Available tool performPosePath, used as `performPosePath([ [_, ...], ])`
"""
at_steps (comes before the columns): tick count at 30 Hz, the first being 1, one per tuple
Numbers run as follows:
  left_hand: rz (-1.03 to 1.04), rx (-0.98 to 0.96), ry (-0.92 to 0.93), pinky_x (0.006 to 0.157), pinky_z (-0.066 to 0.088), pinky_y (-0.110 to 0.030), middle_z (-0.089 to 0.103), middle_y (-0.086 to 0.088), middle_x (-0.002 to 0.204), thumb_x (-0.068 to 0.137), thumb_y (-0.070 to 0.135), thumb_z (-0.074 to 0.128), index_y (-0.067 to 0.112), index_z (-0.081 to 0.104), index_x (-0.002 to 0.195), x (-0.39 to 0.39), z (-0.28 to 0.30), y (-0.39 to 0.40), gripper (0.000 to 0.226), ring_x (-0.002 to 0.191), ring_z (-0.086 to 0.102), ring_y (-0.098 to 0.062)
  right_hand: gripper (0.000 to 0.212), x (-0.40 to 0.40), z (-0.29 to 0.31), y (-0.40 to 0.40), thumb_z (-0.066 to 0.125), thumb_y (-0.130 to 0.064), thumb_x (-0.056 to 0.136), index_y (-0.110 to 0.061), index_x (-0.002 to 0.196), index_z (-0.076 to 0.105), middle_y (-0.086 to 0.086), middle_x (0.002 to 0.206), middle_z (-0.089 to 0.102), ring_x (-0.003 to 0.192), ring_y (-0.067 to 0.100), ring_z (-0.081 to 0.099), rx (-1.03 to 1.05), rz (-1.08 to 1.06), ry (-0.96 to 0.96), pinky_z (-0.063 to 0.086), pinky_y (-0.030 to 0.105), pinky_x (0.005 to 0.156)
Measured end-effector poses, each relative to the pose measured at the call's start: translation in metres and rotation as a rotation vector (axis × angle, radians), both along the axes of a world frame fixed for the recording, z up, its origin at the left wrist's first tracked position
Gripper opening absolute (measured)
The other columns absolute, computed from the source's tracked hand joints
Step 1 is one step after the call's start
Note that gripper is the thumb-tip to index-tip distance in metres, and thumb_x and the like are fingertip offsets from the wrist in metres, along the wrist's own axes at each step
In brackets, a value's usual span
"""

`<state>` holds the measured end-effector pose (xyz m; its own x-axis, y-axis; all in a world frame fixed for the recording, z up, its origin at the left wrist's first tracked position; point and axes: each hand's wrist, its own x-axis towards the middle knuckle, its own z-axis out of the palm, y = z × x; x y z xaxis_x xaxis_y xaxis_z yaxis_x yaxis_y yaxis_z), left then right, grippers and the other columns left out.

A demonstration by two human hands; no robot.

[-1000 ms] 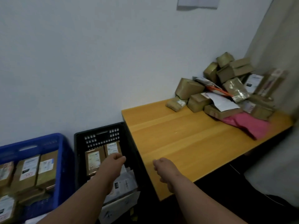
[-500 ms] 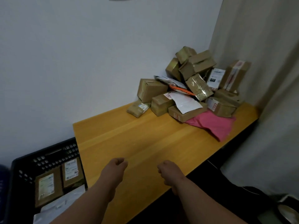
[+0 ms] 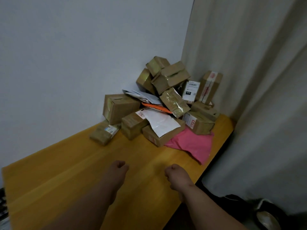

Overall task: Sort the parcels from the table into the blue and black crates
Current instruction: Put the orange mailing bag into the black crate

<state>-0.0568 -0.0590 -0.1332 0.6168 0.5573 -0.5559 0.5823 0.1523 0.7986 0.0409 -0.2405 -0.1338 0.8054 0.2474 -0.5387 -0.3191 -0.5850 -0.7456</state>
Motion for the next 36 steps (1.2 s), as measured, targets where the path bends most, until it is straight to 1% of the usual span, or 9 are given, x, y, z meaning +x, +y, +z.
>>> performPosePath([
  [12,0.206,0.095,0.027,0.102,0.044,-0.049,0.048,-0.009,0.137,0.1,0.031,0.049,0.015,0.047,0.137,0.118,-0.003,0.035,0.04,0.122,0.048,-0.029,0.014,0.162,-0.005,0.049,0.052,-0.02,0.098,-0.018,0.11,0.059,-0.006,0.094,0.057,0.078,0.001,0.05,0.003,0.212,-0.291,0.037,0.016,0.061],
  [14,0.25,0.106,0.03,0.1,0.044,-0.049,0.05,-0.009,0.133,0.101,0.031,0.048,0.016,0.049,0.135,0.146,-0.004,0.034,0.037,0.118,0.049,-0.029,0.024,0.201,-0.005,0.055,0.054,-0.023,0.097,-0.018,0.12,0.059,-0.003,0.109,0.059,0.092,0.007,0.055,-0.024,0.255,-0.358,0.047,0.022,0.075],
  [17,0.323,0.149,0.009,0.091,0.044,-0.042,0.055,-0.007,0.121,0.1,0.029,0.049,0.018,0.056,0.122,0.185,-0.002,0.028,0.025,0.105,0.053,-0.024,0.034,0.253,-0.008,0.062,0.055,-0.033,0.093,-0.024,0.126,0.059,0.001,0.127,0.058,0.115,0.019,0.054,-0.237,0.374,-0.645,0.045,0.036,0.099],
  [20,0.384,0.234,-0.004,0.08,0.037,-0.033,0.056,0.001,0.104,0.1,0.029,0.05,0.027,0.057,0.103,0.207,0.002,0.023,0.008,0.082,0.049,-0.01,0.049,0.289,-0.011,0.077,0.053,-0.039,0.093,-0.026,0.139,0.045,0.004,0.141,0.044,0.13,0.025,0.041,-0.301,0.465,-0.758,0.039,0.042,0.106],
  [23,0.448,0.277,0.015,0.08,0.038,-0.033,0.056,0.004,0.1,0.099,0.032,0.051,0.029,0.057,0.102,0.212,0.001,0.025,0.007,0.083,0.049,-0.009,0.061,0.309,-0.017,0.096,0.053,-0.042,0.092,-0.031,0.148,0.031,0.004,0.146,0.033,0.133,0.028,0.033,-0.398,0.548,-0.844,0.03,0.044,0.108],
  [27,0.494,0.263,0.068,0.083,0.04,-0.035,0.056,0.001,0.11,0.099,0.031,0.052,0.019,0.059,0.123,0.209,-0.001,0.026,0.028,0.099,0.05,-0.018,0.045,0.326,-0.021,0.106,0.052,-0.038,0.093,-0.038,0.138,0.046,0.002,0.135,0.042,0.124,0.029,0.038,-0.506,0.583,-0.912,0.031,0.045,0.101],
  [30,0.52,0.233,0.072,0.083,0.039,-0.035,0.054,0.001,0.11,0.1,0.029,0.051,0.017,0.059,0.126,0.209,-0.003,0.023,0.03,0.099,0.049,-0.018,0.03,0.33,-0.02,0.107,0.048,-0.035,0.097,-0.035,0.125,0.059,-0.002,0.127,0.053,0.122,0.026,0.044,-0.485,0.579,-0.965,0.033,0.044,0.1],
  [33,0.52,0.214,0.049,0.079,0.038,-0.034,0.055,0.002,0.107,0.1,0.028,0.05,0.022,0.06,0.114,0.213,-0.004,0.019,0.018,0.09,0.05,-0.013,0.025,0.33,-0.014,0.107,0.048,-0.031,0.098,-0.025,0.116,0.065,-0.001,0.117,0.062,0.114,0.025,0.053,-0.275,0.477,-0.908,0.039,0.042,0.097],
  [36,0.498,0.216,0.014,0.08,0.04,-0.036,0.058,0.0,0.107,0.1,0.031,0.05,0.024,0.059,0.108,0.218,-0.001,0.014,0.014,0.094,0.053,-0.019,0.022,0.328,-0.003,0.1,0.05,-0.023,0.098,-0.014,0.107,0.068,0.006,0.104,0.065,0.099,0.025,0.06,0.026,0.363,-0.815,0.048,0.039,0.088],
])
